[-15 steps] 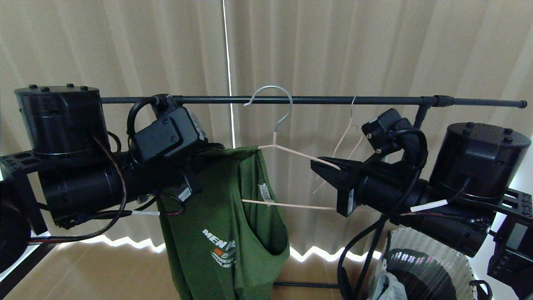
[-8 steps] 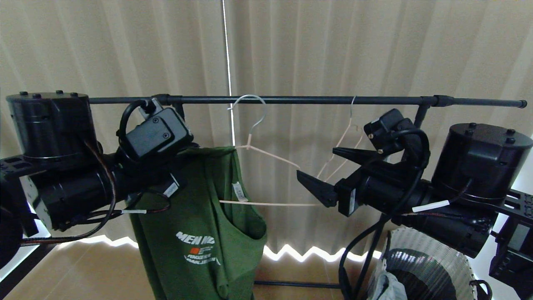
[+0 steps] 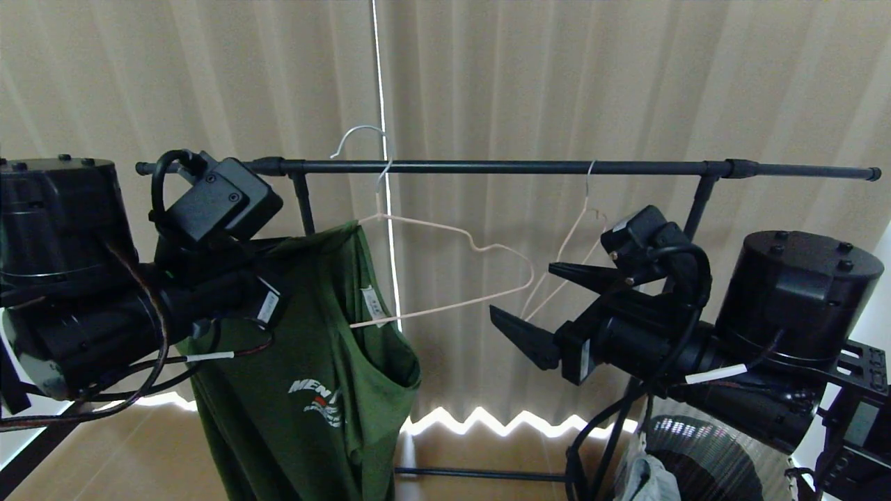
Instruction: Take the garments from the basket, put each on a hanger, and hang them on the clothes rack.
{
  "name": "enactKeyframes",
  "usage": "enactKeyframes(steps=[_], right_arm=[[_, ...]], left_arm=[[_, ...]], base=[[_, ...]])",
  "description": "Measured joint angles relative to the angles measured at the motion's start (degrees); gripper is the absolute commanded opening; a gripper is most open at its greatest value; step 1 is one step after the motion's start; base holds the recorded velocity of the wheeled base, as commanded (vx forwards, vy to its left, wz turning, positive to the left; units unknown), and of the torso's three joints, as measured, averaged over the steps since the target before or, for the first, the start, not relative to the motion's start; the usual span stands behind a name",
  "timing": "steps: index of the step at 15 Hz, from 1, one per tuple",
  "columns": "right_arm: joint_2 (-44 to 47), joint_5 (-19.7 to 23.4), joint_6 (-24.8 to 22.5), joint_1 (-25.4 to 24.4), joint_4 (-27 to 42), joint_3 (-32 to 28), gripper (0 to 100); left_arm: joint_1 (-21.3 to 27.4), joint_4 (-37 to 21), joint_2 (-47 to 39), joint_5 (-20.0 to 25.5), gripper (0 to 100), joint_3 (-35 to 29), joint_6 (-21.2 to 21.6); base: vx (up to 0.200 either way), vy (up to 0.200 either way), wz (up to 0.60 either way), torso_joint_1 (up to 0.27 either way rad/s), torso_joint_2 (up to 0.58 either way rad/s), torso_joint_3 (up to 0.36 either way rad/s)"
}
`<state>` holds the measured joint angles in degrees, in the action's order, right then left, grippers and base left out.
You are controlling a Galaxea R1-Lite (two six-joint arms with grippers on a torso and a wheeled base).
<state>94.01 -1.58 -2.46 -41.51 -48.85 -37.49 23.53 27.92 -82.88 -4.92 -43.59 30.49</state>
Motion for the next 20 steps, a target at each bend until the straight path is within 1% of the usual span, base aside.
enactKeyframes(steps=[2,4,5,7,10,13,17,20], right_arm=[[0.7,0.0,0.3,-1.4,-0.1,0.1,100],[2.1,-0.1,0.7,-2.9,-0.3,0.0,100],[3.1,-0.2,1.2,-3.8,-1.4,-0.2,100],[4.8,-0.4,1.8,-4.8,-3.8,-0.6,100],[8.0,-0.4,1.9,-5.3,-5.3,-1.5,100],[10.2,-0.5,1.9,-5.4,-5.4,-2.0,100],[12.1,-1.3,1.9,-5.1,-5.3,-3.0,100],[13.9,-2.4,2.0,-3.8,-5.3,-4.1,100]], left_arm=[[0.2,0.1,0.3,0.1,0,-0.6,-2.2],[1.4,0.1,0.6,0.3,0,-1.5,-5.3],[2.3,0.1,0.7,0.4,0,-2.0,-7.6],[3.6,0.1,0.9,0.5,0,-2.8,-9.5],[4.5,0.5,1.3,0.6,0,-3.5,-9.6],[6.1,3.3,1.7,0.8,0,-3.5,-9.8],[7.3,3.3,2.1,0.9,0,-3.4,-9.8],[7.6,3.3,2.8,1.2,0,-3.3,-9.7]], base=[[0.0,0.0,0.0,0.0,0.0,0.0],[0.0,0.0,0.0,0.0,0.0,0.0],[0.0,0.0,0.0,0.0,0.0,0.0],[0.0,0.0,0.0,0.0,0.0,0.0],[0.0,0.0,0.0,0.0,0.0,0.0],[0.0,0.0,0.0,0.0,0.0,0.0],[0.0,0.0,0.0,0.0,0.0,0.0],[0.0,0.0,0.0,0.0,0.0,0.0]])
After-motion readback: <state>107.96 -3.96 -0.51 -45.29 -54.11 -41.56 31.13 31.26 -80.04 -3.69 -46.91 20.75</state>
